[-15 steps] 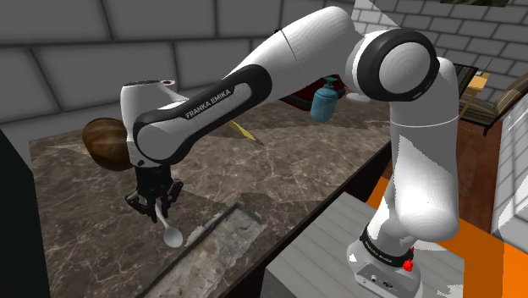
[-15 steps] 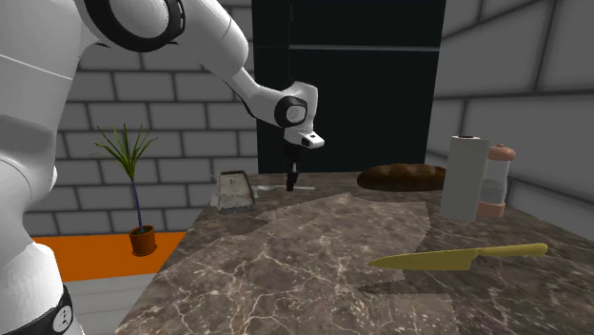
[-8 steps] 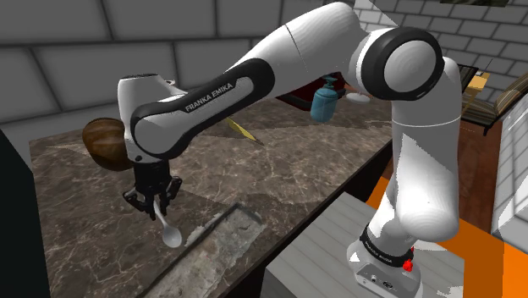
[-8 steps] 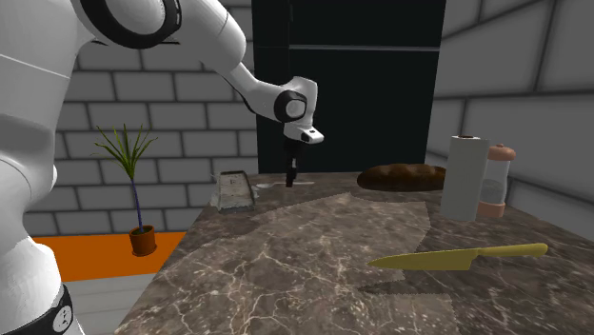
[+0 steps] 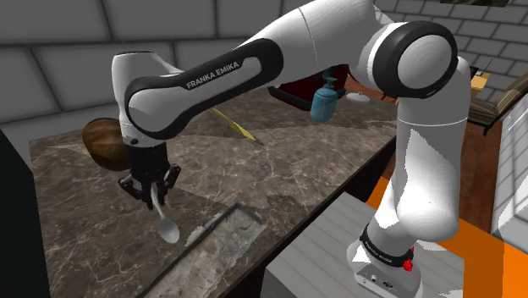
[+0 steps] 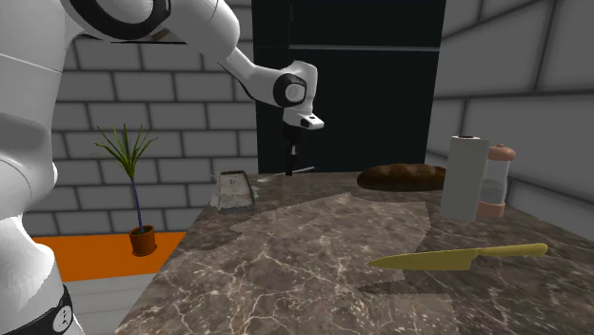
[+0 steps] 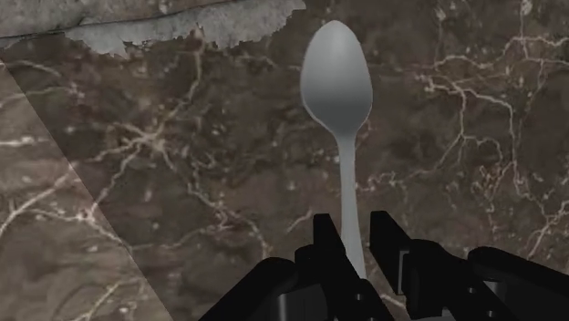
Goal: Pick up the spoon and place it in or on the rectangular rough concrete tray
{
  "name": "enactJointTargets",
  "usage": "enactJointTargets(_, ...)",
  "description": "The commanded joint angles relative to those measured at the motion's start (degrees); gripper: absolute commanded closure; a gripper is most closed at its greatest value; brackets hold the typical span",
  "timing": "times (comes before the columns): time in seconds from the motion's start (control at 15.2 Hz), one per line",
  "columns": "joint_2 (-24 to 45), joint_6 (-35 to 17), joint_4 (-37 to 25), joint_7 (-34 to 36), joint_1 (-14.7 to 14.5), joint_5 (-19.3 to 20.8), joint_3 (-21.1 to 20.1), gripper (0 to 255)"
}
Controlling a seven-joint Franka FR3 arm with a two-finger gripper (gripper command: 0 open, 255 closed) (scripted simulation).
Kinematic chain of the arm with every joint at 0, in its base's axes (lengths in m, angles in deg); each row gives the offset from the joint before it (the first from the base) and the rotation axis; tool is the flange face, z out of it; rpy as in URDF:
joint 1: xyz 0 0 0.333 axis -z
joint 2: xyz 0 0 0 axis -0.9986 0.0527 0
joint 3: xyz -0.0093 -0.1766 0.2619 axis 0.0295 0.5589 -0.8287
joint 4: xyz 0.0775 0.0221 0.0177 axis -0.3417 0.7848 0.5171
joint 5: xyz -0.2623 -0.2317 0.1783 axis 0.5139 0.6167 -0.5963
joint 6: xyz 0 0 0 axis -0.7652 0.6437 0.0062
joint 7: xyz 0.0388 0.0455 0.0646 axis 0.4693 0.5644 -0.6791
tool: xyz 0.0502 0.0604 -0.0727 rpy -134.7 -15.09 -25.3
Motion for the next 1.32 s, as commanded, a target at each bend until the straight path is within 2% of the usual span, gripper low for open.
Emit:
enactJointTargets(0.0, -0.2, 1.6, -1.3, 0.2, 0.0, 0.0, 0.0, 255)
enactJointTargets(0.73, -2.3, 8.6, -6.5, 0.8, 0.2, -0.6, -0.4, 255)
enactJointTargets(1.25, -16.8, 3.7, 10.9, 3.3, -0.9, -7.2, -3.7, 255)
